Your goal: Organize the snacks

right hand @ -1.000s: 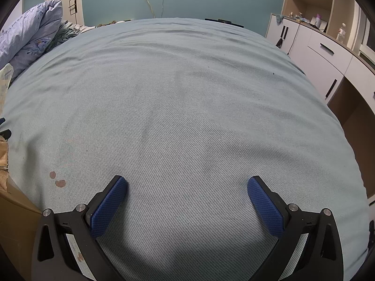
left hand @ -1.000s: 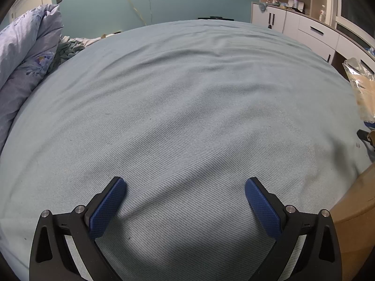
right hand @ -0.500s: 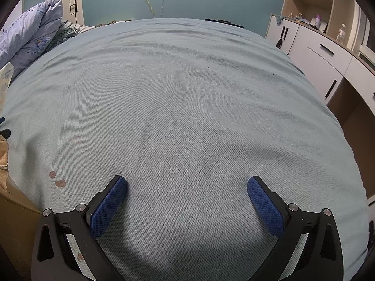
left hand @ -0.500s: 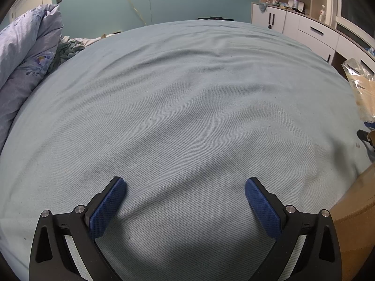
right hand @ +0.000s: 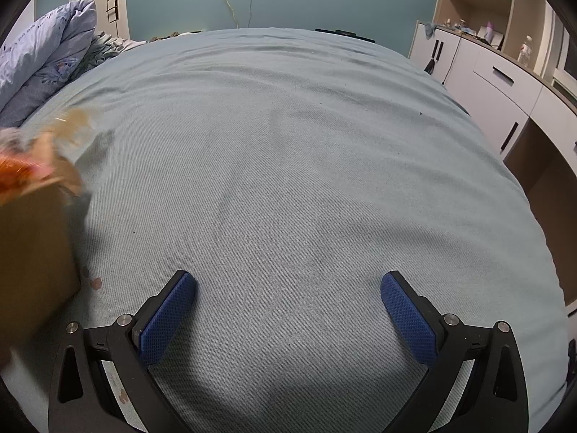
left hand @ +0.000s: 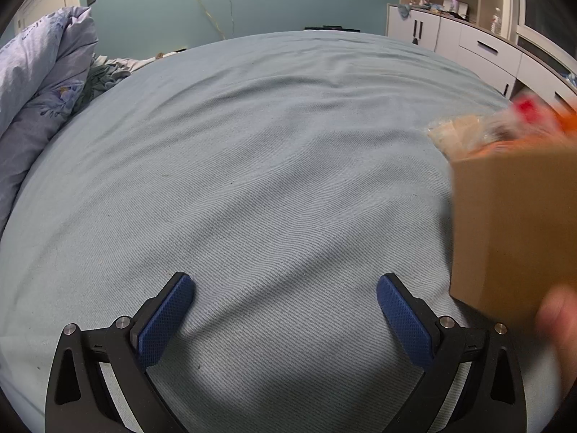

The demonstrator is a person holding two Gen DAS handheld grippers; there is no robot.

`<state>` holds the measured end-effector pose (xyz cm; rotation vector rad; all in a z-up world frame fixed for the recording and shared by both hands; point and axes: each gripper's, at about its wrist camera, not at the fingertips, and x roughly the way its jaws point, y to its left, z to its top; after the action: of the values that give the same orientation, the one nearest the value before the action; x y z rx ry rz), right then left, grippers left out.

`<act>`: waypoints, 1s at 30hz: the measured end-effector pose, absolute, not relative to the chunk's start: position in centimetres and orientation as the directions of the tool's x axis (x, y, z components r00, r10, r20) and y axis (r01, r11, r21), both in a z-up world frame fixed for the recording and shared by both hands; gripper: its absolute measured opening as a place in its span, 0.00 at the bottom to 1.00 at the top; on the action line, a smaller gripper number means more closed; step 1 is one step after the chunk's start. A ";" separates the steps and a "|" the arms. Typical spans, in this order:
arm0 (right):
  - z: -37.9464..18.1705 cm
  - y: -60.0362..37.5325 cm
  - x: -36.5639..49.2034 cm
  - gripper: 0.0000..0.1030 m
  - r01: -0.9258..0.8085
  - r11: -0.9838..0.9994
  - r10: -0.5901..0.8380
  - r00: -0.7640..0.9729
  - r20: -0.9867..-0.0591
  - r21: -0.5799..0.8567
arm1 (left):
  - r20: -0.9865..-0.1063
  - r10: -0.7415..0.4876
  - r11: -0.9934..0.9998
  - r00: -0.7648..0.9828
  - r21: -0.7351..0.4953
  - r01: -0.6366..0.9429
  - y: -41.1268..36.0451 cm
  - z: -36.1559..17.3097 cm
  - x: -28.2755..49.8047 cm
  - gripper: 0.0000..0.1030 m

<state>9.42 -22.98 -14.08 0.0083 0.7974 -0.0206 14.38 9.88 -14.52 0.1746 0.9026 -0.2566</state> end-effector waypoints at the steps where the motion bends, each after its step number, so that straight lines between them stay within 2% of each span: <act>1: -14.1 -23.0 9.4 1.00 0.022 1.000 -0.016 0.698 -0.715 -0.001 | -0.793 -0.146 0.956 0.592 0.042 0.292 9.8 -14.5 14.4 1.00; 30: -14.1 -22.9 9.4 1.00 0.022 1.000 -0.015 0.698 -0.716 0.001 | -0.793 -0.145 0.955 0.592 0.044 0.293 9.9 -14.5 14.5 1.00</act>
<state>9.40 -22.93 -14.05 0.0095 0.7979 -0.0210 14.48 9.85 -14.50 0.1765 0.9032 -0.2562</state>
